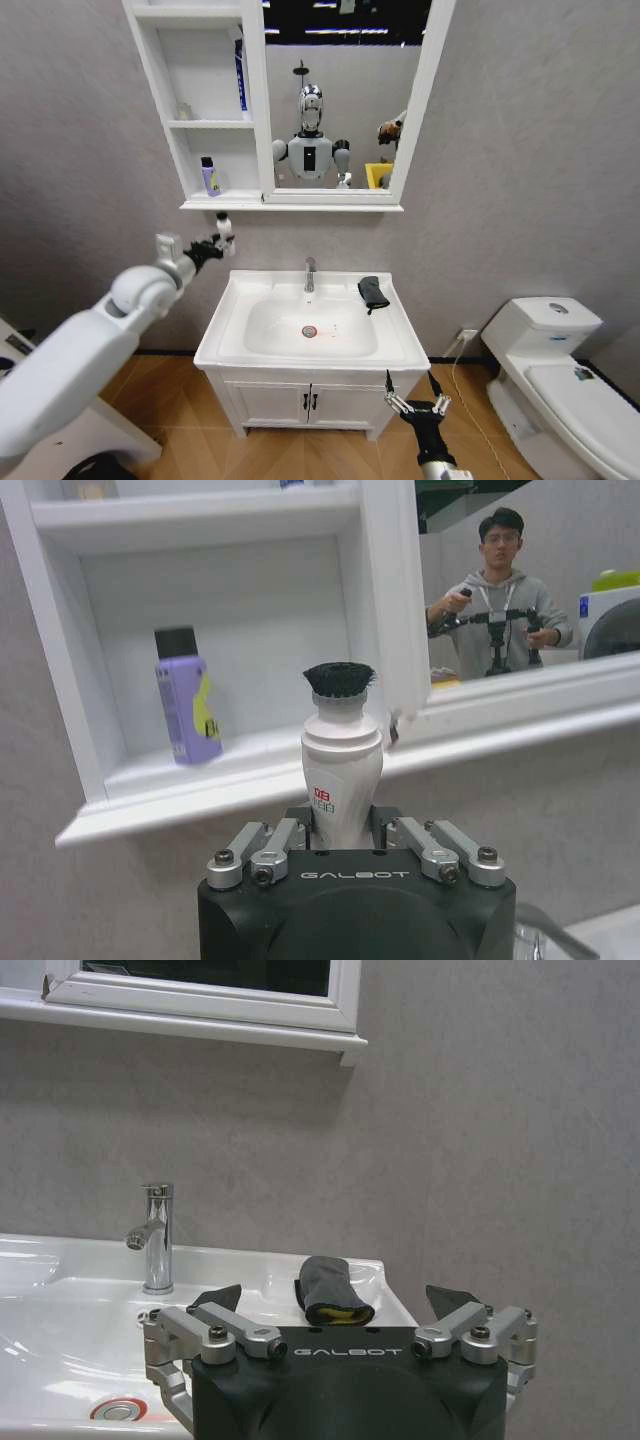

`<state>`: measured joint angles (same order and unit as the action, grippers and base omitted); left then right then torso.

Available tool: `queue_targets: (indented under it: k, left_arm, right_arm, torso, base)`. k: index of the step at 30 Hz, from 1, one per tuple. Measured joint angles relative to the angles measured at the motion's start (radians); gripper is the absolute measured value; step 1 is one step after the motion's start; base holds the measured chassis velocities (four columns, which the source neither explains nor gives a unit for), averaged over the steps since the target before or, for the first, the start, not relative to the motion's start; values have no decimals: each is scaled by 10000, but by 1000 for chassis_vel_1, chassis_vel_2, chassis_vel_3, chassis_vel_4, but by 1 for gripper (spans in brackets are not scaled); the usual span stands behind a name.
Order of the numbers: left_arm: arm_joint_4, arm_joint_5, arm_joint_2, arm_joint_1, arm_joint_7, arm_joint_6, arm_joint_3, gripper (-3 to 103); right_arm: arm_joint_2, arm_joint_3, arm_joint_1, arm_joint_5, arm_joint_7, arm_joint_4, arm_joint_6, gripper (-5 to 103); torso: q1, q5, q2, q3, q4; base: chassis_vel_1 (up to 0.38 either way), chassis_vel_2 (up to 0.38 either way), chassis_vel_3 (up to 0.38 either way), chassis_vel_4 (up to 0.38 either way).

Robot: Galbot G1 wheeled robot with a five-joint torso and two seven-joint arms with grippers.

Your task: Move facial cleanser and shampoo from washbasin to cabinet, then wipe washbasin with towel.

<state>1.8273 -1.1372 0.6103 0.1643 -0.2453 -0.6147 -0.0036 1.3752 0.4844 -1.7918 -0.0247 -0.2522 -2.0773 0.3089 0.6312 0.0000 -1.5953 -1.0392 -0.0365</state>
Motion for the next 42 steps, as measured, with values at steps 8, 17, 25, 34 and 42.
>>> queue_targets:
  k: [8,17,25,34,42]
  left_arm:
    - [-2294,-1090,825,-3525,-90,-783,2100,30]
    - [-4030,-815,2323,-4622,-155,-831,2973,30]
    - [-6162,483,3736,-5240,437,-478,3052,30]
    - [-7386,1276,4292,-5614,892,-200,3041,30]
    - [-7608,1451,4391,-5473,967,-182,2876,30]
  right_arm:
    - [97,-131,84,65,1,148,21,100]
    - [113,-67,139,18,-6,338,172,100]
    - [115,47,30,-27,-26,455,362,100]
    - [88,180,-39,-61,-44,509,453,100]
    - [69,244,-36,-125,-45,490,454,100]
  torso:
    - [2,-3,1,-2,0]
    - [3,2,2,-2,2]
    - [3,0,3,-3,0]
    - [1,-1,2,-2,-2]
    - [1,-1,2,-1,-2]
  base:
    - [0,0,0,0]
    - [0,0,0,0]
    - [0,0,0,0]
    - [0,0,0,0]
    - [0,0,0,0]
